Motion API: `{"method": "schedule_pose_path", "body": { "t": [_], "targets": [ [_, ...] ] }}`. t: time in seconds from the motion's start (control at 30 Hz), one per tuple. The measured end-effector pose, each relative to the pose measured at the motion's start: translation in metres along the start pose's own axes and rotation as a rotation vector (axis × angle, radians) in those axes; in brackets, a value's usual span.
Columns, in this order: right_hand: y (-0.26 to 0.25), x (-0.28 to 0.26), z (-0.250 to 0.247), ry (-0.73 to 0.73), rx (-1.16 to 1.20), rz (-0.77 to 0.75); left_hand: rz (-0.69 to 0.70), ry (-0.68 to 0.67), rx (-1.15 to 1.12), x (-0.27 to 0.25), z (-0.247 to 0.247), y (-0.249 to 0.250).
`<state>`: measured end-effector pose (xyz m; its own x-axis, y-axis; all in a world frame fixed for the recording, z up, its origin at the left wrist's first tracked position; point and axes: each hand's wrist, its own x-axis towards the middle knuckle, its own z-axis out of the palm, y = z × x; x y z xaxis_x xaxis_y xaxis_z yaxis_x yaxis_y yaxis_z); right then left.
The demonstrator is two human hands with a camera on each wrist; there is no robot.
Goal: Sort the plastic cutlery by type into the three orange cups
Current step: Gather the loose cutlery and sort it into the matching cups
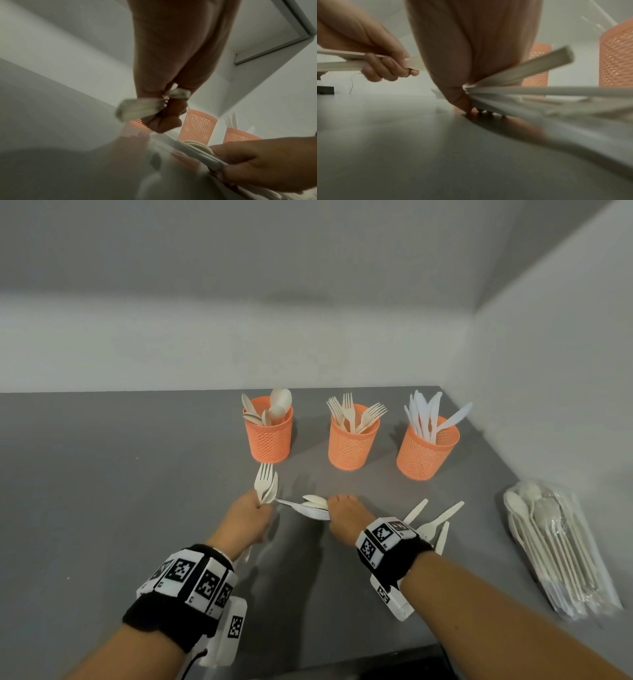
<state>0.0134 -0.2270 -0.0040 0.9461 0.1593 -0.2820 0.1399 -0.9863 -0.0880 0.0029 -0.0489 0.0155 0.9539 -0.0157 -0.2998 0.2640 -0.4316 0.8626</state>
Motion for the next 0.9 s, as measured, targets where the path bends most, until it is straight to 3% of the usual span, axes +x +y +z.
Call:
{"method": "schedule_pose_path", "body": {
  "t": [0.13,0.27,0.37,0.47,0.53,0.6,0.77,0.9],
  "targets": [
    [-0.008,-0.004,-0.024,0.051,0.192,-0.019,0.131,0.152,-0.220,-0.003,0.001,0.000],
    [-0.016,-0.004,-0.042,0.244,0.554,-0.069,0.227,0.235,-0.520,-0.009,0.003,0.011],
    [-0.032,-0.007,-0.051,0.326,0.702,-0.144,0.250,0.103,-0.541,-0.014,0.014,0.026],
    [-0.064,-0.017,-0.050,0.552,0.967,-0.248,0.184,-0.073,-0.651,-0.010,0.028,0.041],
    [-0.063,-0.018,-0.048,0.462,0.763,-0.356,0.134,-0.051,-0.725,-0.005,0.030,0.048],
    [-0.051,-0.011,-0.040,0.342,0.616,-0.354,0.152,0.043,-0.704,0.002,0.031,0.051],
    [-0.026,-0.023,-0.048,0.246,0.691,-0.497,0.133,0.095,-0.762,0.018,0.026,0.047],
    [0.035,-0.034,-0.068,0.233,0.685,-0.386,0.099,0.089,-0.795,0.024,0.021,0.050]
  ]
}}
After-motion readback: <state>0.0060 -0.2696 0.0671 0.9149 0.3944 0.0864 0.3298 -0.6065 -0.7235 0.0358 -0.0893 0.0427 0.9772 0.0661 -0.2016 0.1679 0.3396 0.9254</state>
